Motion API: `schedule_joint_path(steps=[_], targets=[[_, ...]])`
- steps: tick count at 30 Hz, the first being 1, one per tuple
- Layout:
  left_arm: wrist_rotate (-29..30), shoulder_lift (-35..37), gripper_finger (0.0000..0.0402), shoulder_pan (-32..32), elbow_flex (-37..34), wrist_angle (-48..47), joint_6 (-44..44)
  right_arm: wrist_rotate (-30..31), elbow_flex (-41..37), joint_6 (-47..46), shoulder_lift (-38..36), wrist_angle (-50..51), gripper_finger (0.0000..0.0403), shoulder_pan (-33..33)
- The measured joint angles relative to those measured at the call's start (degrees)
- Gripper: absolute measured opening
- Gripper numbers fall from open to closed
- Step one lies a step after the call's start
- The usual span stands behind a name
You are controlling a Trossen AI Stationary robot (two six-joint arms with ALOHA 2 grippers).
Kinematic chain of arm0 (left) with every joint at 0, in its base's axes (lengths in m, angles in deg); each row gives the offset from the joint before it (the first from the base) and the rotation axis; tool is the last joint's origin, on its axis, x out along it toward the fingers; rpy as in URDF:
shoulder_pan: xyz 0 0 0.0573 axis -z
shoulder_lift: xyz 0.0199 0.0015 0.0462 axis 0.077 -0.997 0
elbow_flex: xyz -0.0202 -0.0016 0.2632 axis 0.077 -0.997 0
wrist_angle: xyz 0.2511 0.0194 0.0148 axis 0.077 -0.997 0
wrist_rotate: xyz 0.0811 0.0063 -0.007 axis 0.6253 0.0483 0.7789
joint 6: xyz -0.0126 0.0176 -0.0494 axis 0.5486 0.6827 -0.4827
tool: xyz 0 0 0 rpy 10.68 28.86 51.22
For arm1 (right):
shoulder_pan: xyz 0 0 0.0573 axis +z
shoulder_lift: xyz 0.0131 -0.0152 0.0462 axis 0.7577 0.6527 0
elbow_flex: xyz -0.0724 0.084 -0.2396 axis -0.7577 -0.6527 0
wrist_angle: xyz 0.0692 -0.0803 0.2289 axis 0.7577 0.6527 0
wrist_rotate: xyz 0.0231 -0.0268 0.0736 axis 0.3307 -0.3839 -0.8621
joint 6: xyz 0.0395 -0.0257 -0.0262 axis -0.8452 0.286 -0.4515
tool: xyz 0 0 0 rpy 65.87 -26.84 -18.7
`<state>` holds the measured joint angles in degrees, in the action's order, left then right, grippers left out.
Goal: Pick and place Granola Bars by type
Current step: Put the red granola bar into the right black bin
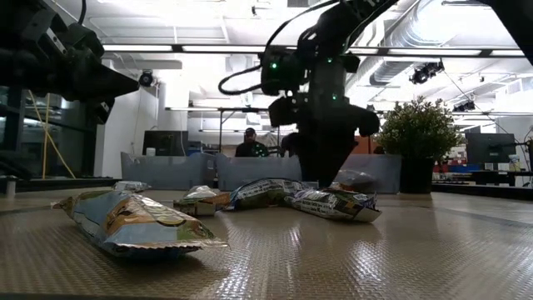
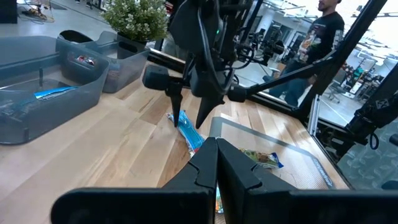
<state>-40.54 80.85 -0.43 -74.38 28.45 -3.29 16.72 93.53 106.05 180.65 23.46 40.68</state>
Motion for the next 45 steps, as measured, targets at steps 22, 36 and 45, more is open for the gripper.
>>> schedule_joint_path(steps=[22,36,45], targets=[[0.0,0.0,0.0,0.0,0.0,0.0,0.0,-2.2,0.3,-2.6,3.4,-3.0,0.0163,0.4],[0.0,0.0,0.0,0.0,0.0,0.0,0.0,-0.6,0.2,-4.3,3.6,-3.6,0.0116,1.7],[0.0,0.0,0.0,0.0,0.0,0.0,0.0,-0.5,-0.1,-4.5,2.1,-3.7,0.0112,1.8]])
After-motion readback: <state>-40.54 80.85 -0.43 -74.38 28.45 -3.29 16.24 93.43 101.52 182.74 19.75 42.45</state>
